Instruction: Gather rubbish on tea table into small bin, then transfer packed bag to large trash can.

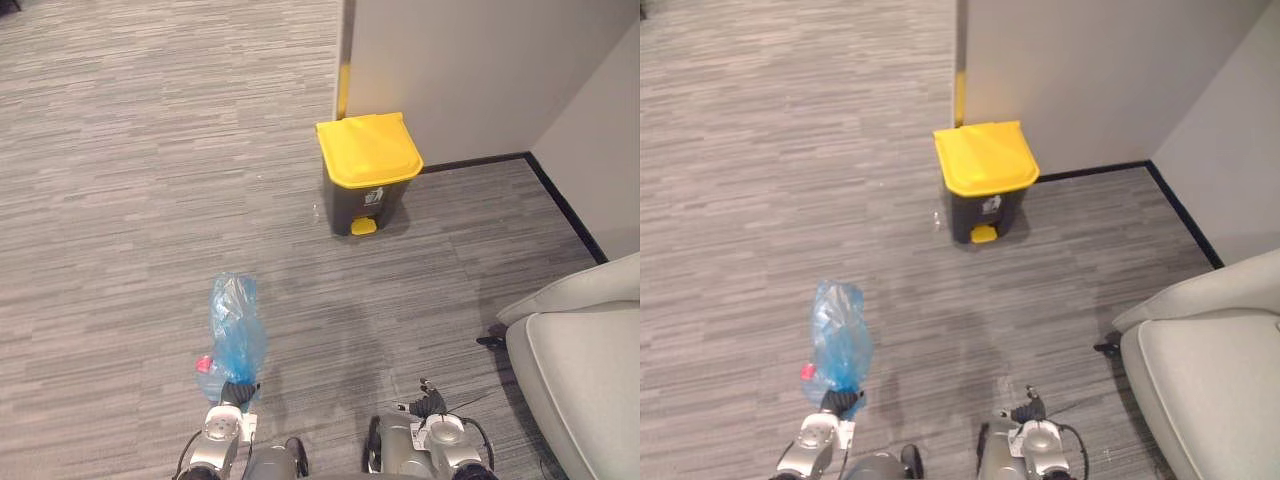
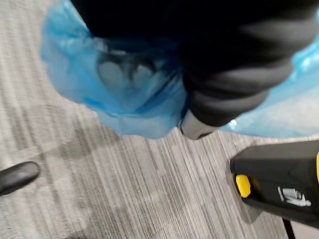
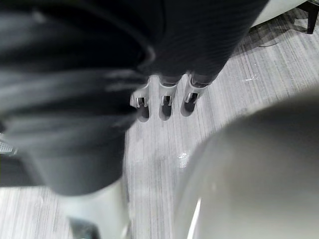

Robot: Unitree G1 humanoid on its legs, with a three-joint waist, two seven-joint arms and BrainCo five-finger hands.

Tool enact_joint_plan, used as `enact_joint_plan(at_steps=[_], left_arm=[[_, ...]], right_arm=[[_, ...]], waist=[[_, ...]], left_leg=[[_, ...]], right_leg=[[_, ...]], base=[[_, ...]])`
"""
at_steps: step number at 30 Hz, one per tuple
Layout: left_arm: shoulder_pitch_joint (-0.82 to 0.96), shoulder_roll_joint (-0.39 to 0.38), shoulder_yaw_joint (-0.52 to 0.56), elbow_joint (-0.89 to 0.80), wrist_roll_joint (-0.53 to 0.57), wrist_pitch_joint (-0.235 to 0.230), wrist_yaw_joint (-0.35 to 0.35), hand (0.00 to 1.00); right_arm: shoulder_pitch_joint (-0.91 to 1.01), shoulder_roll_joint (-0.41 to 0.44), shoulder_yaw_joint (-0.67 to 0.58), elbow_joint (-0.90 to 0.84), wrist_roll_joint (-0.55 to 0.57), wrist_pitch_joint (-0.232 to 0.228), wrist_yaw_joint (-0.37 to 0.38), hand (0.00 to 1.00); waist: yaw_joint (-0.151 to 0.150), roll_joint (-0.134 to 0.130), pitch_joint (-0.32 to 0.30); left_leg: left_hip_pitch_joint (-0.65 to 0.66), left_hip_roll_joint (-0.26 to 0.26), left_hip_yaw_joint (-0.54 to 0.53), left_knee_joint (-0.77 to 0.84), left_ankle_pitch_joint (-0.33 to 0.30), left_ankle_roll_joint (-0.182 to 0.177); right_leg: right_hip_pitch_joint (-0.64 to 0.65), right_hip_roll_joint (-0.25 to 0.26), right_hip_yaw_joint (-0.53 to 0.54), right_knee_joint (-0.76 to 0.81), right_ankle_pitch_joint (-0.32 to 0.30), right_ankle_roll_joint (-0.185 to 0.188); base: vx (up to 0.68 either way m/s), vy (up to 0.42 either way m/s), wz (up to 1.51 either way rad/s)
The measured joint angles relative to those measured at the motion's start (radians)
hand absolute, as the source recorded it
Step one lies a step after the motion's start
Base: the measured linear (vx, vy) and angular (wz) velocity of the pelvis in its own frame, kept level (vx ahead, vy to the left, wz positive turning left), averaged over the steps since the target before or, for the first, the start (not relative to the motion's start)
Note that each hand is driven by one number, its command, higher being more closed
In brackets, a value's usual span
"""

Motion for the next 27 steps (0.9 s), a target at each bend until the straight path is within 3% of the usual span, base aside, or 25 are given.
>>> enact_joint_plan(at_steps=[1,4,5,6,7,9,12,14,16,17,18,20,22,24,26,27], left_arm=[[-0.007,-0.015,-0.001,0.018,0.000,0.000,-0.002,1.00],[-0.014,-0.030,0.000,0.033,0.001,0.000,-0.004,1.00],[-0.014,-0.035,0.002,0.033,0.001,0.000,-0.005,1.00],[-0.012,-0.060,0.024,0.031,0.001,0.000,-0.007,1.00],[-0.001,-0.081,0.035,0.021,0.001,0.000,-0.009,1.00],[0.016,-0.108,0.036,-0.008,0.000,0.000,-0.014,1.00],[0.031,-0.120,0.036,-0.037,0.000,0.000,-0.023,1.00],[0.030,-0.121,0.035,-0.037,0.001,0.001,-0.024,1.00],[0.034,-0.124,0.034,-0.035,0.000,0.001,-0.026,1.00],[0.040,-0.122,0.034,-0.032,0.000,0.001,-0.026,1.00],[0.043,-0.112,0.032,-0.021,0.000,0.001,-0.026,1.00],[0.038,-0.090,0.026,-0.004,0.000,0.001,-0.026,1.00],[0.034,-0.084,0.024,0.008,0.000,0.002,-0.024,1.00],[0.041,-0.071,0.011,0.018,0.000,0.003,-0.023,1.00],[0.039,-0.048,-0.021,0.017,0.000,0.003,-0.020,1.00],[0.026,-0.033,-0.025,0.016,0.000,0.003,-0.019,1.00]], right_arm=[[-0.007,-0.023,-0.006,0.000,-0.002,0.002,-0.002,0.00],[0.001,-0.027,-0.029,0.003,-0.001,0.003,-0.001,0.00],[0.009,-0.026,-0.038,0.003,-0.001,0.004,-0.001,0.00],[0.032,-0.020,-0.047,0.002,0.000,0.007,-0.002,0.00],[0.048,-0.015,-0.042,-0.007,0.000,0.007,-0.003,0.00],[0.064,-0.008,-0.045,-0.034,0.001,0.007,-0.004,0.00],[0.063,0.007,-0.055,-0.055,0.002,0.005,-0.010,0.00],[0.065,0.016,-0.075,-0.065,0.003,0.005,-0.015,0.00],[0.076,0.015,-0.084,-0.059,0.008,0.005,-0.018,0.00],[0.080,0.006,-0.083,-0.041,0.017,0.005,-0.019,0.00],[0.079,0.015,-0.080,-0.022,0.020,0.011,-0.018,0.00],[0.084,0.014,-0.083,-0.014,0.019,0.013,-0.018,0.00],[0.080,0.012,-0.083,-0.016,0.018,0.012,-0.017,0.00],[0.066,0.019,-0.077,-0.017,0.015,0.012,-0.015,0.00],[0.060,0.019,-0.072,-0.015,0.012,0.011,-0.014,0.00],[0.061,0.014,-0.059,-0.014,0.009,0.011,-0.014,0.00]], waist=[[-0.001,0.026,-0.004],[-0.007,0.034,-0.002],[-0.007,0.035,-0.001],[-0.002,0.035,-0.001],[0.005,0.035,0.000],[0.013,0.035,-0.002],[0.026,0.036,-0.004],[0.042,0.035,-0.004],[0.044,0.039,-0.006],[0.058,0.048,-0.014],[0.067,0.027,-0.028],[0.059,0.007,-0.039],[0.061,0.003,-0.043],[0.060,0.007,-0.043],[0.050,0.007,-0.043],[0.043,0.011,-0.042]], left_leg=[[0.008,0.031,-0.024,0.007,0.001,-0.008],[-0.026,0.069,-0.095,0.153,0.007,-0.026],[-0.042,0.082,-0.105,0.208,0.013,-0.037],[-0.110,0.123,-0.137,0.410,0.054,-0.091],[-0.165,0.158,-0.141,0.592,0.055,-0.084],[-0.248,0.186,-0.121,0.760,0.020,-0.054],[-0.345,0.190,-0.084,0.694,-0.004,-0.025],[-0.407,0.152,-0.083,0.501,-0.002,-0.018],[-0.417,0.096,-0.106,0.256,0.068,-0.033],[-0.398,0.070,-0.132,0.161,0.210,-0.043],[-0.377,0.036,-0.113,0.128,0.220,-0.011],[-0.394,-0.001,-0.100,0.172,0.162,0.021],[-0.375,-0.017,-0.066,0.204,0.117,0.047],[-0.288,-0.030,-0.026,0.182,0.083,0.070],[-0.229,-0.038,-0.032,0.152,0.077,0.079],[-0.169,-0.039,-0.048,0.103,0.077,0.079]], right_leg=[[0.004,0.023,-0.006,0.025,-0.027,-0.012],[0.034,0.031,-0.045,0.086,-0.124,-0.051],[0.055,0.036,-0.052,0.079,-0.130,-0.055],[0.136,0.054,-0.061,0.028,-0.140,-0.065],[0.201,0.066,-0.062,-0.011,-0.150,-0.067],[0.289,0.072,-0.058,-0.049,-0.173,-0.068],[0.355,0.072,-0.033,-0.098,-0.179,-0.061],[0.395,0.053,-0.015,-0.138,-0.185,-0.030],[0.424,0.032,-0.002,-0.157,-0.209,0.002],[0.429,0.029,0.033,-0.156,-0.224,0.034],[0.439,0.009,0.067,-0.180,-0.217,0.065],[0.454,-0.030,0.083,-0.207,-0.216,0.102],[0.423,-0.061,0.121,-0.111,-0.237,0.139],[0.295,-0.094,0.169,0.220,-0.219,0.206],[0.232,-0.104,0.157,0.397,-0.229,0.200],[0.195,-0.102,0.109,0.467,-0.255,0.152]], base=[[0.47,-0.192,0.06],[0.42,-0.223,0.13],[0.42,-0.210,0.34],[0.41,-0.170,0.22],[0.46,-0.143,0.12],[0.38,-0.033,-0.10],[0.25,0.076,-0.24],[0.24,0.158,-0.21],[0.25,0.202,-0.17],[0.35,0.265,-0.39],[0.38,0.254,-0.30],[0.47,0.264,-0.13],[0.42,0.232,-0.37],[0.39,0.174,-0.34],[0.30,0.066,0.09],[0.42,-0.014,0.17]])
